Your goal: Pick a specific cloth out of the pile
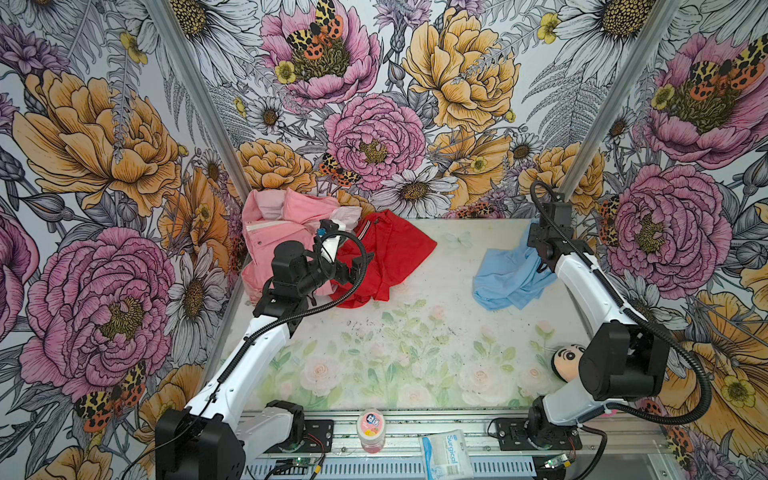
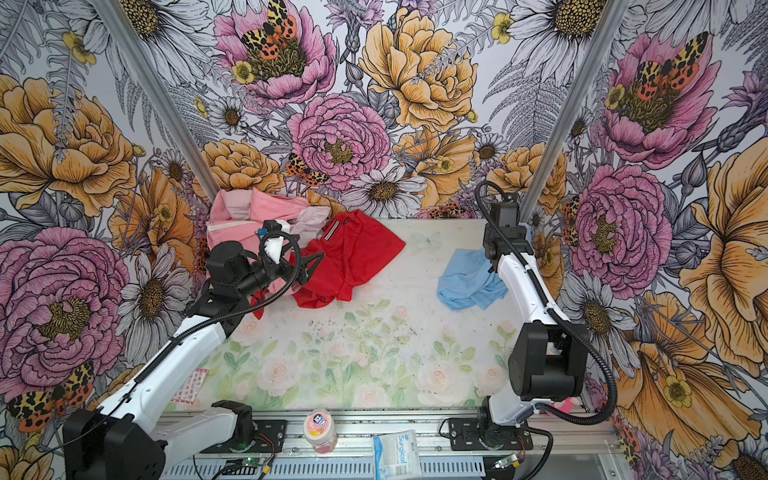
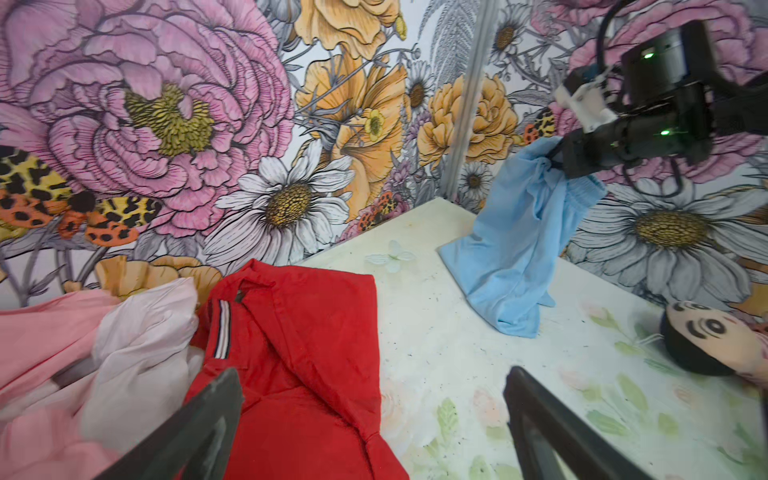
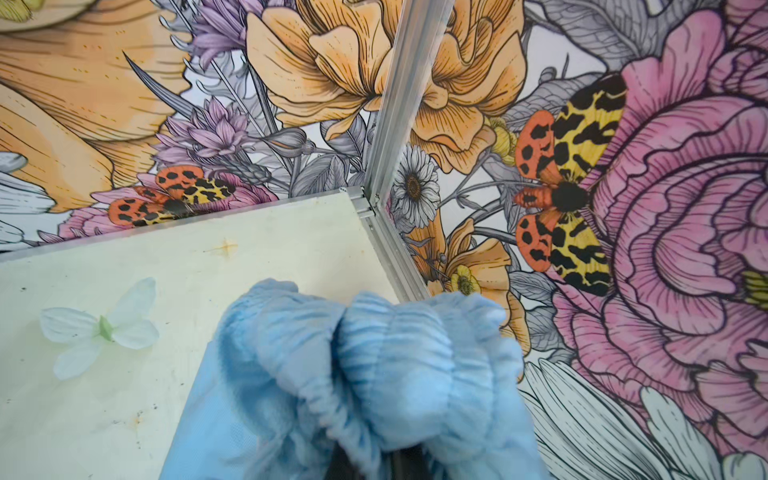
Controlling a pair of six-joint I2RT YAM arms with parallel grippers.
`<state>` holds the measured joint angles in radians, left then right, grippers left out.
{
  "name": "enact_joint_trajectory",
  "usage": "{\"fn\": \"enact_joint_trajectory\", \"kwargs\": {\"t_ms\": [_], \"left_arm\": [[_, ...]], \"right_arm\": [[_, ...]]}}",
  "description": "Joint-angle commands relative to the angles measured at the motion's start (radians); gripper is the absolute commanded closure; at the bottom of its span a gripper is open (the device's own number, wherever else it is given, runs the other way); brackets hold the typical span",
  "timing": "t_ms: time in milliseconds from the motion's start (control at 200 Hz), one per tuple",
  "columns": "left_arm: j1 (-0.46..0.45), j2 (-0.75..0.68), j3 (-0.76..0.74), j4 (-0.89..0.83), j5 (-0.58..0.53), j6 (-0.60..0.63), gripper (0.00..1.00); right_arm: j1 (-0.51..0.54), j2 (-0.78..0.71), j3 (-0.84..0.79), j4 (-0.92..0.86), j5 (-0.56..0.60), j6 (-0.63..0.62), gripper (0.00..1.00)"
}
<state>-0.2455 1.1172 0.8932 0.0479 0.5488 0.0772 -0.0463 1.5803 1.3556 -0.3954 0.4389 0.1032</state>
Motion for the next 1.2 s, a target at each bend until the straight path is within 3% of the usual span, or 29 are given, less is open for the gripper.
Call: {"fn": "enact_joint_trajectory", "kwargs": {"t_ms": [0,165,510,626,786,891,946,1011,1106,1136,1191], "left_arm": [[-0.046,0.015,0.005,0.002,0.183,0.026,0.01],[-0.134,0.043,0.048,-0.148,0.112,0.141,0.01],[-0.125,0.044,0.045,-0.143,0.09,0.137,0.01],[-0.123,0.041,0.044,-0.142,0.09,0.135,0.01],[-0.128,0.037,0.045,-0.141,0.085,0.133,0.01],[-0.129,0.039,0.047,-0.142,0.089,0.131,0.01],[-0.129,0.039,0.049,-0.143,0.089,0.131,0.01],[-0.13,0.037,0.047,-0.142,0.09,0.131,0.01],[-0.135,0.034,0.044,-0.142,0.085,0.133,0.01],[-0.136,0.035,0.043,-0.142,0.08,0.135,0.01],[-0.139,0.033,0.042,-0.142,0.079,0.136,0.01]], "right_arm": [[0.007,0.033,-0.02,0.048,0.033,-0.033,1.0],[0.055,0.113,-0.027,0.05,-0.048,0.011,1.0],[0.141,0.191,-0.063,0.099,-0.357,0.116,1.0],[0.12,0.193,-0.113,0.108,-0.332,0.147,1.0],[0.002,0.185,-0.197,0.124,-0.375,0.236,1.0],[-0.042,0.184,-0.215,0.123,-0.338,0.247,1.0],[-0.049,0.188,-0.217,0.124,-0.304,0.243,0.88],[-0.049,0.199,-0.211,0.124,-0.301,0.223,0.5],[-0.034,0.168,-0.226,0.131,-0.313,0.204,0.19],[-0.021,0.144,-0.241,0.143,-0.291,0.19,0.02],[0.014,0.089,-0.273,0.166,-0.224,0.142,0.0]]}}
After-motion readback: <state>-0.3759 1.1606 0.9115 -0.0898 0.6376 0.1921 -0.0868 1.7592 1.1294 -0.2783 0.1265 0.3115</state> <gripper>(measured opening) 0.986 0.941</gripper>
